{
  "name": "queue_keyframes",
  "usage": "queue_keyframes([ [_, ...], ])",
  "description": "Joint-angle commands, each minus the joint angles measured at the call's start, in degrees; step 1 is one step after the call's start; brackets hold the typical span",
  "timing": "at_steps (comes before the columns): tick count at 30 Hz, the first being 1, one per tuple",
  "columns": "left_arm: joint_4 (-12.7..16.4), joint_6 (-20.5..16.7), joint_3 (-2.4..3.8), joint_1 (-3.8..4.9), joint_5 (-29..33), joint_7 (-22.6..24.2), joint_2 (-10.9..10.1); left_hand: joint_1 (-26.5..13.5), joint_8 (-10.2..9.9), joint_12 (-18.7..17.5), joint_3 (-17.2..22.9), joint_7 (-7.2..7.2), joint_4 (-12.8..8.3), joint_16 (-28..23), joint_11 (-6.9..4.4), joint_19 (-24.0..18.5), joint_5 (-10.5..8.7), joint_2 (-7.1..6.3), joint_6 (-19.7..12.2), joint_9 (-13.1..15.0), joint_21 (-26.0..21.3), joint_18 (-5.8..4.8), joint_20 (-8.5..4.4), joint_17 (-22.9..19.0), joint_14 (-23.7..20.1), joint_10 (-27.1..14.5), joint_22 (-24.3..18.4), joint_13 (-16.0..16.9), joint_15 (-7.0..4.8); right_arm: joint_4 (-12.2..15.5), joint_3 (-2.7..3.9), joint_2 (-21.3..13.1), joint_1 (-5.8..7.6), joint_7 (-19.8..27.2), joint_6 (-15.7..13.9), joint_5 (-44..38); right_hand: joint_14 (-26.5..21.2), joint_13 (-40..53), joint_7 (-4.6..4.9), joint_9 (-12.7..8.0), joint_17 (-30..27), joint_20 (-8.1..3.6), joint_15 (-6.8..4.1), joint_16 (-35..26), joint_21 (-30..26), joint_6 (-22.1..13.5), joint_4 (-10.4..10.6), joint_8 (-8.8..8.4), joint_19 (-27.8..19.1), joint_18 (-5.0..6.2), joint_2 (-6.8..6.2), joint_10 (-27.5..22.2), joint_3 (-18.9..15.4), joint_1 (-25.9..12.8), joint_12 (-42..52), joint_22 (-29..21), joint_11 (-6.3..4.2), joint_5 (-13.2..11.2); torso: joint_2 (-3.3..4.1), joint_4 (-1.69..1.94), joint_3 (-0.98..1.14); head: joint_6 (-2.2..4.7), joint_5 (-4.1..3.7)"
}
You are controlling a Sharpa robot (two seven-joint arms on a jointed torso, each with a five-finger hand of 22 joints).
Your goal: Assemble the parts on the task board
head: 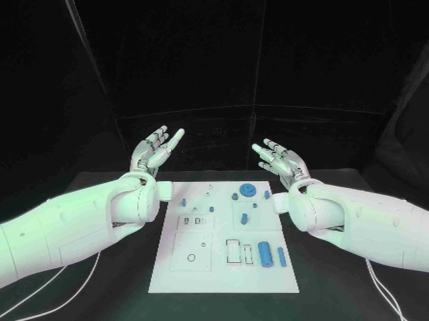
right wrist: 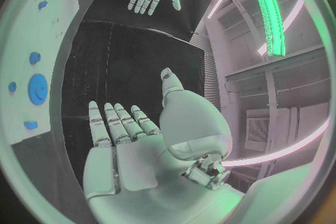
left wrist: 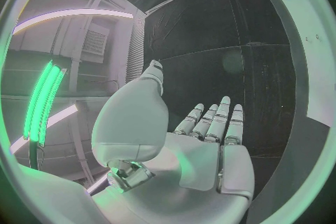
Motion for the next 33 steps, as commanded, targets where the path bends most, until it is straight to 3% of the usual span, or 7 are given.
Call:
queue_keyframes([
  [1,-0.32,4.58,-0.02,0.16,1.66,3.25,0.16,2.79,0.41,0.31,0.09,5.42,0.93,0.51,0.58,0.72,0.36,-0.06,0.98,0.14,0.48,1.17,1.08,0.22,1.55,1.01,0.21,0.14,0.59,-1.65,-0.19,0.67,0.61,-3.9,11.1,-4.89,18.23,1.31,8.51,1.15,1.56,0.45,1.1,3.74,3.03,10.64,-5.27,2.0,12.23,3.49,0.2,15.43,1.14,9.51,2.58,1.68,1.62,-2.02,0.0,0.02,0.0,-0.01,-0.01],
  [8,-0.32,4.58,-0.02,0.16,1.66,3.25,0.16,4.42,1.36,1.46,1.21,6.71,0.73,3.04,2.23,6.89,0.14,1.69,5.98,0.73,2.37,2.44,1.28,1.72,12.71,7.73,1.23,0.84,1.18,-3.72,-0.5,1.52,1.25,-5.42,15.24,-6.47,38.48,1.62,5.45,2.83,1.85,-0.83,-3.38,7.85,9.66,35.59,-12.46,6.35,29.0,7.06,0.31,36.56,4.72,15.38,6.61,3.68,-2.25,-3.26,0.0,0.02,0.0,-0.01,-0.01],
  [9,-0.32,4.58,-0.02,0.16,1.66,3.25,0.16,5.18,1.83,1.98,1.42,7.07,0.62,3.88,2.53,9.29,0.35,2.03,8.25,0.98,3.1,2.51,1.29,2.12,16.08,10.61,1.58,1.08,1.26,-3.77,-0.51,1.54,1.26,-5.45,15.33,-6.51,39.94,1.6,5.2,2.66,1.8,-1.22,-3.85,7.83,9.99,36.68,-13.33,6.28,30.01,7.11,0.25,37.92,5.06,15.44,6.49,3.64,-2.62,-2.86,0.0,0.02,0.0,-0.01,-0.01],
  [10,0.37,5.68,-0.02,0.22,1.67,3.24,-2.19,6.03,2.36,2.68,1.7,7.31,0.45,4.69,2.6,12.94,0.19,2.41,10.6,1.24,4.2,2.56,1.44,2.47,18.85,14.01,2.15,1.39,1.27,-4.21,-0.44,-0.7,1.78,-4.57,7.58,-28.02,40.94,1.59,5.02,2.53,1.79,-1.53,-4.17,7.75,10.25,37.46,-14.01,6.18,30.76,7.12,0.2,38.86,5.32,15.4,6.31,3.62,-2.9,-2.62,0.72,0.14,-0.19,-0.83,-0.15],
  [12,1.02,5.87,-0.02,0.24,1.67,3.25,-2.72,8.86,3.94,5.24,2.68,7.2,-0.55,6.65,2.63,26.47,0.22,3.64,18.19,1.92,8.67,3.32,1.06,3.05,24.66,26.83,4.2,2.3,0.46,-4.07,-0.43,-1.01,2.16,-5.05,7.49,-32.07,43.52,1.58,4.63,2.27,1.89,-2.49,-4.97,7.63,11.21,39.2,-15.54,5.82,32.96,7.11,0.2,41.16,5.84,14.79,5.74,3.73,-3.64,-2.23,1.11,0.15,-0.14,-0.7,-0.05],
  [18,3.56,7.1,-0.02,0.26,1.6,2.75,-4.25,10.92,6.83,7.97,2.89,6.39,-2.66,8.94,0.67,35.41,0.18,4.85,31.69,2.85,12.35,4.95,0.18,3.68,32.64,37.79,5.19,2.5,-1.99,-3.99,-0.4,-1.33,3.62,-7.04,7.95,-41.93,49.95,1.69,3.46,2.29,2.58,-4.74,-7.28,8.31,13.86,42.83,-16.74,5.48,37.61,7.04,-1.05,46.12,6.07,13.09,4.81,4.49,-4.92,2.05,2.4,0.42,-0.26,-0.11,-0.22],
  [33,12.97,9.42,0.0,0.59,-4.3,1.38,-10.21,12.7,7.28,8.12,1.67,4.7,-7.07,9.54,-1.46,42.44,0.25,5.86,37.87,2.23,13.71,4.89,-2.27,5.88,40.85,45.07,4.61,2.33,-4.5,-3.24,-0.37,-0.67,9.14,-21.14,12.76,-67.21,68.29,2.14,1.19,2.22,9.31,-11.21,-12.94,18.6,30.71,47.44,-16.55,3.92,50.61,6.85,-3.89,54.74,7.3,13.04,3.23,13.4,-8.46,2.62,6.98,0.87,-0.8,0.92,-1.07],
])
